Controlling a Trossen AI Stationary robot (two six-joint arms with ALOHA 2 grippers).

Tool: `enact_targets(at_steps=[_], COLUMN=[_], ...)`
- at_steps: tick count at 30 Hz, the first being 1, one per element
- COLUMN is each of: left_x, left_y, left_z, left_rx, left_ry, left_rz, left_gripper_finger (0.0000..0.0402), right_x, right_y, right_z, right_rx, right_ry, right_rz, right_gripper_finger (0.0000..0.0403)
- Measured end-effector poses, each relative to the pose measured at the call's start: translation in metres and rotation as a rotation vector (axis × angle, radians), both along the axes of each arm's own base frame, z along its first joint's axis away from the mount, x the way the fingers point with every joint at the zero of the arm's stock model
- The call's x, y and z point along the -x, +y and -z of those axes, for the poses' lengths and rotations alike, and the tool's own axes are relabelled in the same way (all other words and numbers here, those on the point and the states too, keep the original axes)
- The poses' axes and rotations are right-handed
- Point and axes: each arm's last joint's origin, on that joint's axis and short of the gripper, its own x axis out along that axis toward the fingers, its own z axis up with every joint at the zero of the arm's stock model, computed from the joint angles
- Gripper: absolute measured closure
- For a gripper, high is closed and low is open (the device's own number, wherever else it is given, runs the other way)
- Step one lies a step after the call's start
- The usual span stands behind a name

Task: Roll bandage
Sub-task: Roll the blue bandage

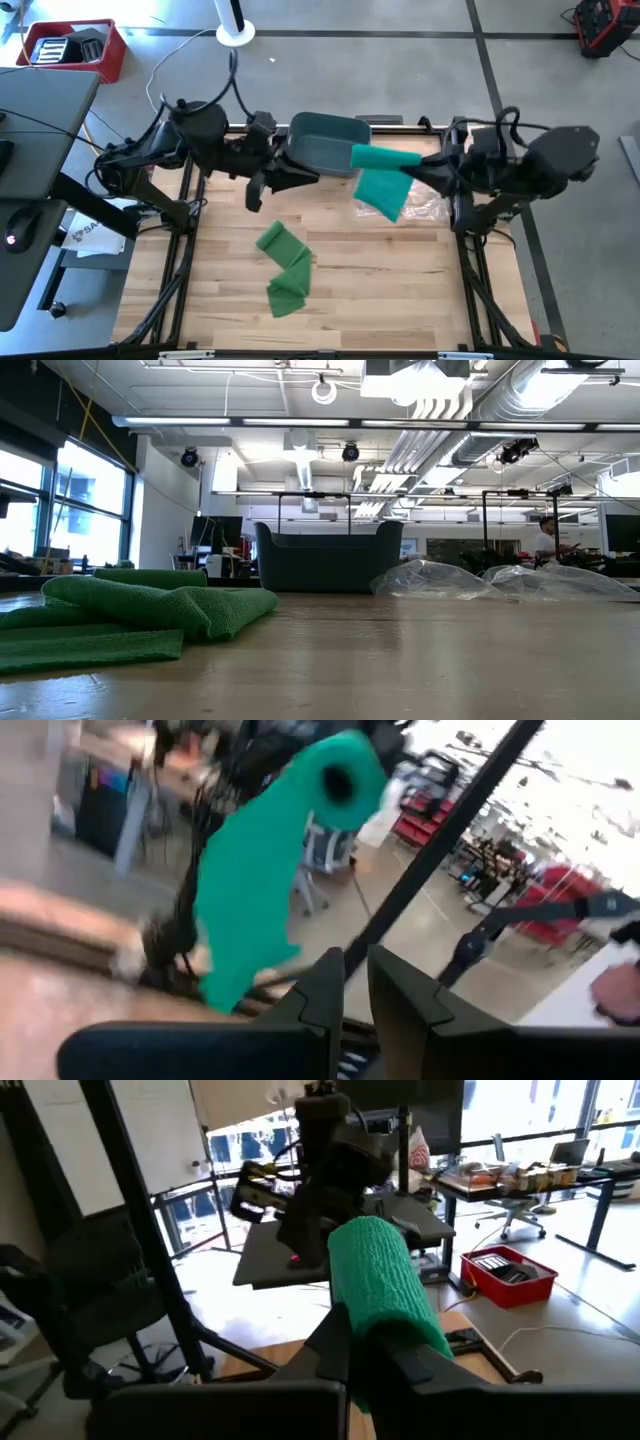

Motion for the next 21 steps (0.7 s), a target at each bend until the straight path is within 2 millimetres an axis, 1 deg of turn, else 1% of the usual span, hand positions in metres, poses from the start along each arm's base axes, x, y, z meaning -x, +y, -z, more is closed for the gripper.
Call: enact_targets(at_steps=[3,6,7,9,12,15,18,21], left_x=[-0.002,-0.004,-0.006,-0.011,-0.022,-0.034,-0.047,-0.055], left_y=[-0.01,-0.025,-0.03,-0.039,-0.045,-0.049,-0.053,-0.056], left_z=[-0.01,-0.02,-0.022,-0.023,-0.021,-0.015,-0.006,0.0], left_rx=[-0.177,-0.434,-0.513,-0.609,-0.653,-0.691,-0.672,-0.646], left_ry=[-0.147,-0.34,-0.397,-0.463,-0.482,-0.48,-0.463,-0.433], left_rz=[-0.004,0.01,0.005,-0.028,-0.123,-0.157,-0.146,-0.138], left_gripper_finger=[0.0356,0.0354,0.0352,0.0342,0.032,0.0292,0.0267,0.0248], right_x=[0.012,0.025,0.027,0.029,0.024,0.018,0.01,0.003], right_y=[-0.007,-0.013,-0.014,-0.017,-0.016,-0.016,-0.016,-0.017], right_z=[-0.005,-0.012,-0.013,-0.016,-0.019,-0.02,-0.018,-0.016], right_rx=[0.017,0.021,0.021,0.01,-0.002,-0.008,-0.018,-0.031], right_ry=[-0.015,-0.053,-0.065,-0.09,-0.119,-0.143,-0.139,-0.124], right_rz=[-0.015,-0.087,-0.117,-0.183,-0.288,-0.375,-0.39,-0.373], right_gripper_finger=[0.04,0.04,0.04,0.04,0.04,0.04,0.04,0.04])
